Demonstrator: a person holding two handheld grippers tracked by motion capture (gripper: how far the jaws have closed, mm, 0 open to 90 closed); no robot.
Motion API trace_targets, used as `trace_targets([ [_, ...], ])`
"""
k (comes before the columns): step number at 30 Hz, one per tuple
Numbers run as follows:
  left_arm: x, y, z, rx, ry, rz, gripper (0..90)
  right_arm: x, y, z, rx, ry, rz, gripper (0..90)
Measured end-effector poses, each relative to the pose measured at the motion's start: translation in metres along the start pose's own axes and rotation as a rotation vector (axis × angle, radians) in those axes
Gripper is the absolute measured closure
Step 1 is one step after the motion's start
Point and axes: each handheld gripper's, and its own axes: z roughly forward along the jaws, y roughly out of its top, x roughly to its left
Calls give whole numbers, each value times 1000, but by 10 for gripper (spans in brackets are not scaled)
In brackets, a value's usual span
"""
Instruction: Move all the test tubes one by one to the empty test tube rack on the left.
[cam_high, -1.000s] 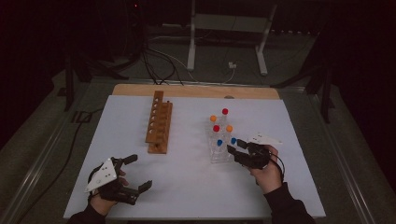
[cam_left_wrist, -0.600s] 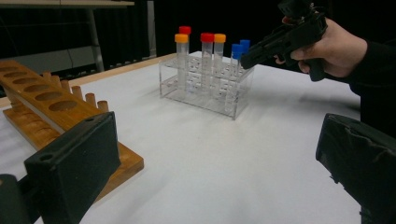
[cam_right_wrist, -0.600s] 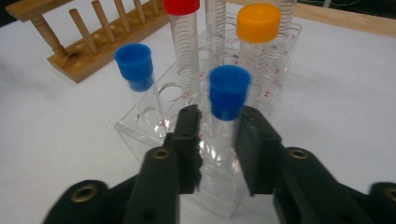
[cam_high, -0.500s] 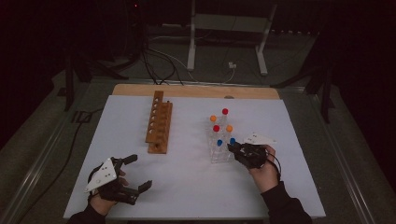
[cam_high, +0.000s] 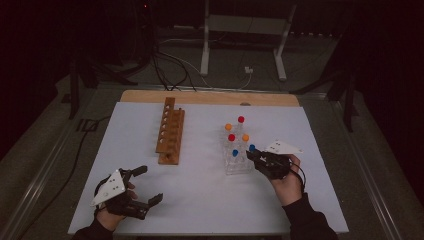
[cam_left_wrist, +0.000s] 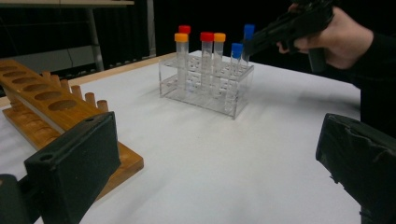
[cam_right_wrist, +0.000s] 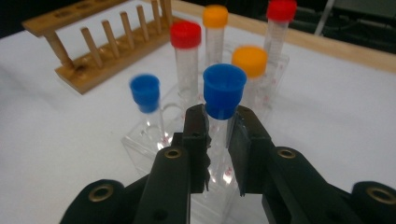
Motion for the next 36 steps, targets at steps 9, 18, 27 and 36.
trace_targets([
  [9,-1,0,0,9,12,5,4,4,15,-22,-61,-14,-27,766],
  [18,-2,2,0,16,9,-3,4,18,26,-45,-107,-13,-63,766],
  [27,-6,9,6,29,-35,10,4,45,22,-43,-56,96,-94,766],
  [36,-17,24,22,97,-112,-23,4,71,9,-21,24,202,-144,766],
])
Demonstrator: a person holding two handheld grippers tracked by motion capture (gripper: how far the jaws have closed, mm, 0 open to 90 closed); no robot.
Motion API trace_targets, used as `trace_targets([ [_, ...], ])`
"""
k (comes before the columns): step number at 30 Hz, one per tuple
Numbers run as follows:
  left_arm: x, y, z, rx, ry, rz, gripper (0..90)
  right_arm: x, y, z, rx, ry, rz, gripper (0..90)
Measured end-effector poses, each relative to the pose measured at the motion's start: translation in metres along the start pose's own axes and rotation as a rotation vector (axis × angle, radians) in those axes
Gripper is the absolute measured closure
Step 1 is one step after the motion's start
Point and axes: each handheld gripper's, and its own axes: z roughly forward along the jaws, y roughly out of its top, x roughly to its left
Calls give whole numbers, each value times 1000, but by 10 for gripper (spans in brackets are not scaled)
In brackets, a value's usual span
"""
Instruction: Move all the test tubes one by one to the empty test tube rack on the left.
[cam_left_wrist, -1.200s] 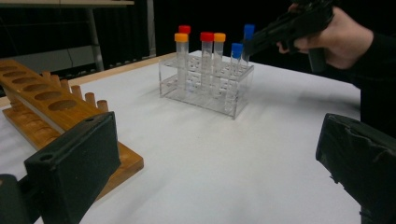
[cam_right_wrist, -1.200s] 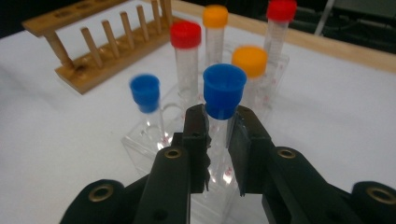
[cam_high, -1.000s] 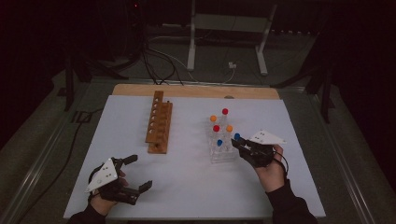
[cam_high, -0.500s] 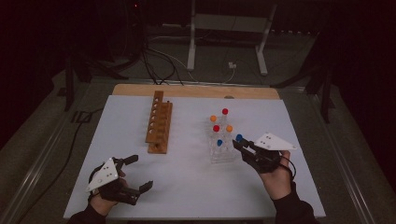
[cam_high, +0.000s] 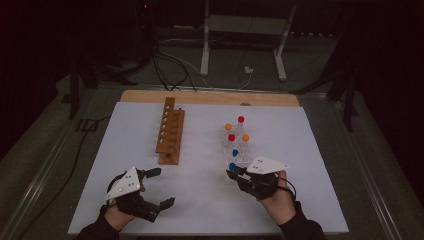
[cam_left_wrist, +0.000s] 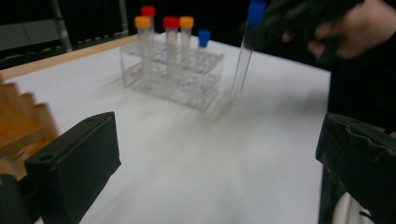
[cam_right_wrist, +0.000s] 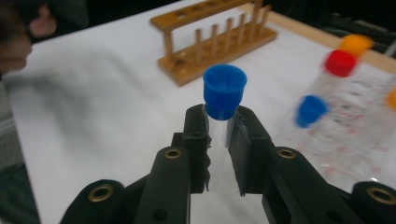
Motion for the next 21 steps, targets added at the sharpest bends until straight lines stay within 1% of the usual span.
trace_targets([
  [1,0,3,1,-7,-10,-3,4,2,-1,2,4,11,-3,766],
  [2,-1,7,3,-15,-18,-9,4,2,-1,2,4,11,-3,766],
  [3,0,14,7,-33,-43,-16,4,7,-1,6,10,31,-17,766],
  [4,0,14,7,-33,-43,-16,4,7,-1,6,10,31,-17,766],
  [5,-1,18,9,-36,-53,-18,4,9,-1,7,9,38,-17,766],
  [6,-1,21,12,-38,-65,-13,4,12,-1,10,12,52,-23,766],
  [7,-2,28,18,-48,-81,-4,4,14,0,10,13,60,-23,766],
  [8,-2,28,18,-48,-81,-4,4,15,0,11,13,65,-25,766],
  [9,-3,31,22,-53,-87,-4,5,16,0,12,13,70,-29,766],
  [11,-4,38,30,-62,-115,-7,5,17,0,12,13,74,-31,766],
  [12,-5,41,34,-59,-128,-6,6,17,0,13,13,77,-34,766],
  [14,-7,46,42,-63,-157,-3,42,19,0,13,13,84,-33,766],
  [17,-10,52,54,-54,-188,5,58,20,0,13,13,90,-37,766],
  [18,-10,54,58,-47,-193,3,88,22,0,14,15,95,-37,766],
  [19,-11,56,62,-43,-191,9,88,22,0,14,15,95,-37,766],
  [20,-12,57,65,-42,-190,12,111,22,0,14,16,98,-38,766],
  [21,-12,59,68,-40,-188,14,167,23,0,14,15,100,-39,766],
])
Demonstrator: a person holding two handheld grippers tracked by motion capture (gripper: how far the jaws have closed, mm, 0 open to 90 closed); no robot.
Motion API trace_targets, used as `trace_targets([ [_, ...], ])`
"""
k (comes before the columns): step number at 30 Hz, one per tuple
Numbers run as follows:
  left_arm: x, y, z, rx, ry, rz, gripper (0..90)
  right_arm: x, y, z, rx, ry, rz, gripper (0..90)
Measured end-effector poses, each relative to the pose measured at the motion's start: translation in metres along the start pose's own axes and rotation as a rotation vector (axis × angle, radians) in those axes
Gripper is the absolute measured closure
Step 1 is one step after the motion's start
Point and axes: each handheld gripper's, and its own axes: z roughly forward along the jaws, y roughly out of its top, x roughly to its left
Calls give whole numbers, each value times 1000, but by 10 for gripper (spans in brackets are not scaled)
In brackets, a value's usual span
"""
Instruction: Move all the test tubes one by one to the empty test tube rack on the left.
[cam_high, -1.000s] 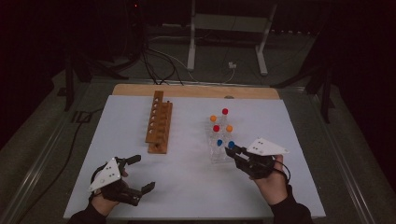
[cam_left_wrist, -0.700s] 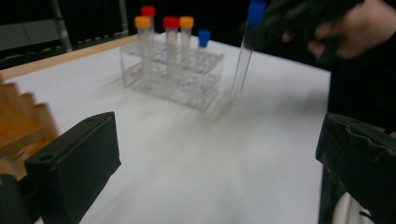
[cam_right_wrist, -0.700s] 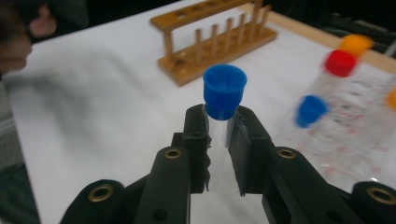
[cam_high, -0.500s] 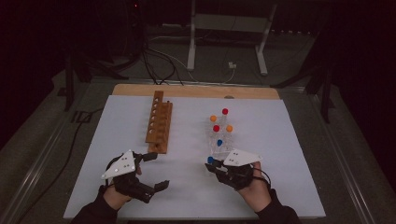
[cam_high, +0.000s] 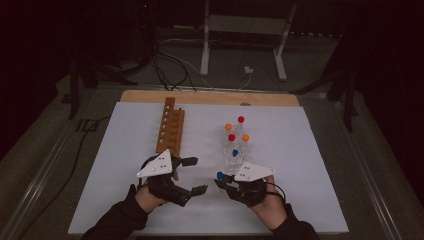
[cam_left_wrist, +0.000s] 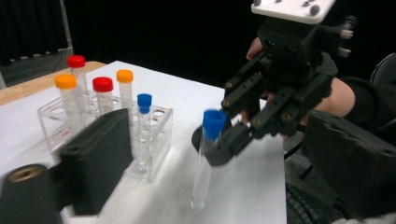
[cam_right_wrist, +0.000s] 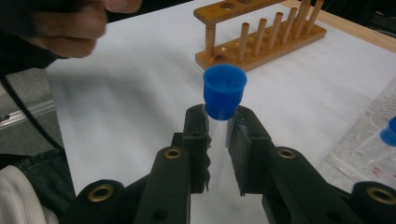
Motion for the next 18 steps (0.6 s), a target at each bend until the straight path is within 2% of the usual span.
trace_targets([
  [1,0,1,4,3,-6,6,172,0,0,0,1,1,-2,766],
  [2,0,2,7,9,-9,12,224,1,0,1,1,7,-1,766],
  [4,0,2,14,20,-13,22,272,1,0,1,2,9,-2,766],
  [5,-1,2,19,27,1,31,318,2,0,2,3,9,-3,766],
  [11,0,2,26,41,2,34,463,2,1,2,1,12,-2,766],
  [18,-2,1,31,76,-29,63,626,4,1,3,4,13,-4,766],
])
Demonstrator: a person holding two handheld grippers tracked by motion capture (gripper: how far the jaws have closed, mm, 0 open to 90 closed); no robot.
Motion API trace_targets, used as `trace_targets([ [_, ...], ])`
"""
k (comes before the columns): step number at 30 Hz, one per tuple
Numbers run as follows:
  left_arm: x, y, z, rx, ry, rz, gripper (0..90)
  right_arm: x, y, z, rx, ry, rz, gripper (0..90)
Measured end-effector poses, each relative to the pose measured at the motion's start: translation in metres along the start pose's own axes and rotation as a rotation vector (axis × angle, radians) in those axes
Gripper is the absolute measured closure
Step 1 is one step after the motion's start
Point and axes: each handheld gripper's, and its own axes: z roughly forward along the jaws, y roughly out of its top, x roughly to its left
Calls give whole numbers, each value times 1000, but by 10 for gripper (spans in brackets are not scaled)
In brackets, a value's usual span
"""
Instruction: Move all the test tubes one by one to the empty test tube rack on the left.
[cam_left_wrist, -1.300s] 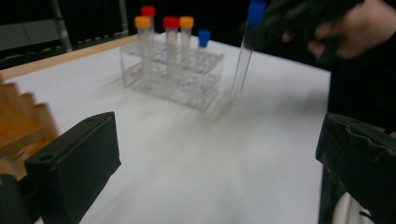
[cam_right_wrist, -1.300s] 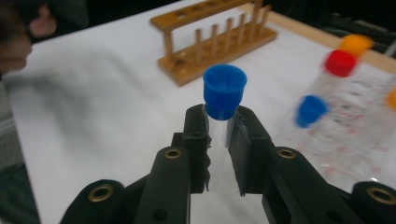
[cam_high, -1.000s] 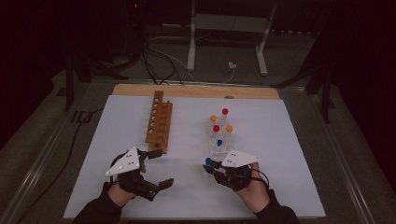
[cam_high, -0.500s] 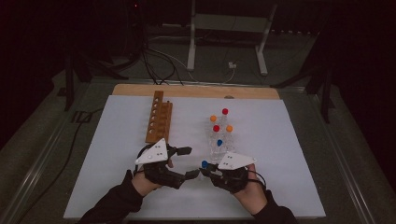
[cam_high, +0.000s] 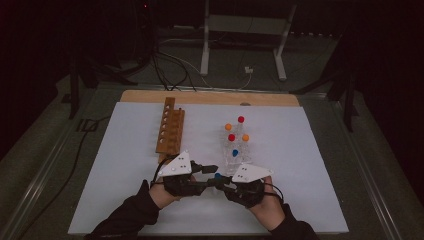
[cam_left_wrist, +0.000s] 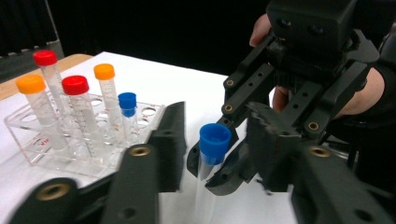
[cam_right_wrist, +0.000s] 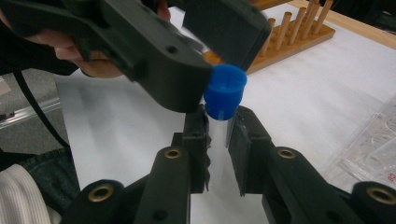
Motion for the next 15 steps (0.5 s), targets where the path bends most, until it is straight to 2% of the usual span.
trace_targets([
  [3,0,0,1,-2,6,4,680,0,0,0,-2,-1,-1,766],
  [10,2,1,2,3,-3,11,705,0,1,0,-4,-2,-1,766],
  [15,2,0,4,8,-4,18,757,0,1,0,-2,-5,0,766],
])
